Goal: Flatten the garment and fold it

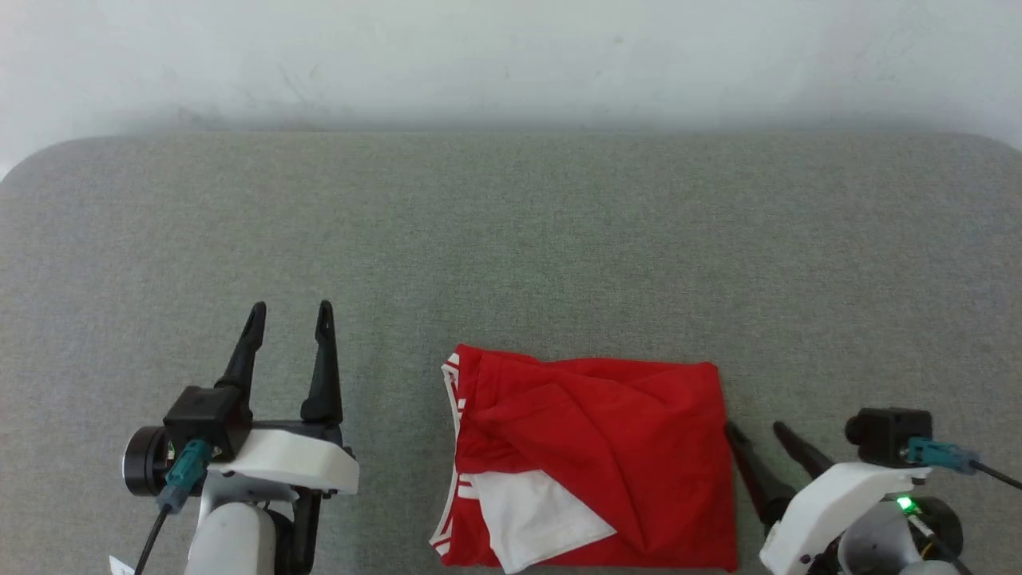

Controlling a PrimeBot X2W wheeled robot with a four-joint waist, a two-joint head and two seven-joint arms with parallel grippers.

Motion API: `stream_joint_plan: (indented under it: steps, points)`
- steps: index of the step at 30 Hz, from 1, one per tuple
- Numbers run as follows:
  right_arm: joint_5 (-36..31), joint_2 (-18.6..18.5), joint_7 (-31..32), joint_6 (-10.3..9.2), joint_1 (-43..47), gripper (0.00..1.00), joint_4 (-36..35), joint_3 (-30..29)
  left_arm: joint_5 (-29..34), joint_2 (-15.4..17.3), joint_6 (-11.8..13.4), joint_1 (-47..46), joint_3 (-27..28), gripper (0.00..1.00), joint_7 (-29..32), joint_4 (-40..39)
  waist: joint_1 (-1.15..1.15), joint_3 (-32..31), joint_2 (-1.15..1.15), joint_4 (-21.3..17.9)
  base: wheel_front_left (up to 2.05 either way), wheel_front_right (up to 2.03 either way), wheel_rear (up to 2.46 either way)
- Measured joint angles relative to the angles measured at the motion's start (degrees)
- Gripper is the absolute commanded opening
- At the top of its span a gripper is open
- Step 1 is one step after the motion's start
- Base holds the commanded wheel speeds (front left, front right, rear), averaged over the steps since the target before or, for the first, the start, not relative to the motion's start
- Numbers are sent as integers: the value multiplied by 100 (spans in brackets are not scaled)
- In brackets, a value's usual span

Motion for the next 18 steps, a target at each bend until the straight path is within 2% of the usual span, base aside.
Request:
stream_joint_plan:
  steps: [12,13,14,16,18]
  points:
    - [293,3,939,0,-287,100,888,380,3,-1,-43,1,-40,100,0,51,0,21,0,179,0,0,0]
    - [319,-2,1000,0,-329,75,924,402,4,-1,-43,1,-36,100,0,55,0,23,0,192,0,0,0]
    - [278,-9,1070,0,-367,39,938,432,3,-1,-43,1,-38,100,0,60,0,25,0,202,0,0,0]
    - [31,-11,1192,0,-438,0,943,490,3,0,-43,3,-32,100,0,63,0,35,0,202,0,0,0]
    - [-371,-7,1344,0,-518,0,905,539,3,-1,-43,7,-19,100,0,60,1,43,0,180,0,0,0]
